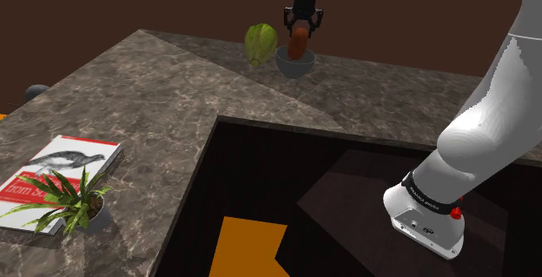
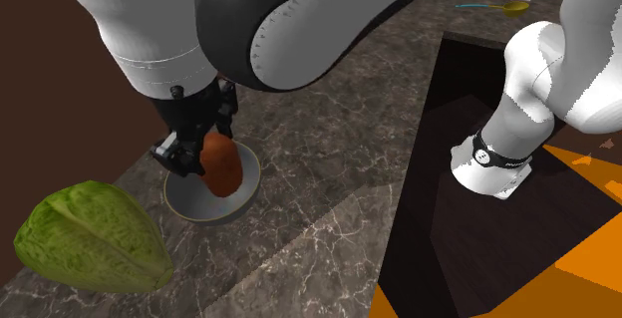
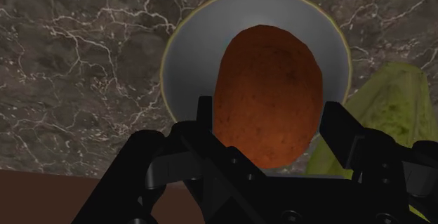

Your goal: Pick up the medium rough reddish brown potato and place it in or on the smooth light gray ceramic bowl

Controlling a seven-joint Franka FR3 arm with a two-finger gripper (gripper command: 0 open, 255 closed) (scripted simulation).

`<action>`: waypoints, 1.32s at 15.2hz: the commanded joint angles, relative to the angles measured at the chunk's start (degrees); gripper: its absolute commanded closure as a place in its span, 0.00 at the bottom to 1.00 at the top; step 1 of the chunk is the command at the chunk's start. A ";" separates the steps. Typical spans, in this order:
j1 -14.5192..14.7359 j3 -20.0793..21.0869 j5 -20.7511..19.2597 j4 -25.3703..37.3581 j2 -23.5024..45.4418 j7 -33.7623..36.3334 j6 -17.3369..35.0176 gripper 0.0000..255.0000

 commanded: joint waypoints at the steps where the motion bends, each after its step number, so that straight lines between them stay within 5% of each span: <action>1: -0.02 -0.05 -0.16 -1.40 0.24 0.27 1.65 1.00; 15: -0.01 -0.23 -0.82 -4.52 1.72 1.11 6.17 1.00; 16: -0.01 -0.23 -0.82 -4.52 1.72 1.11 6.17 0.00; 20: -0.01 -0.23 -0.82 -4.52 1.72 1.11 6.17 0.00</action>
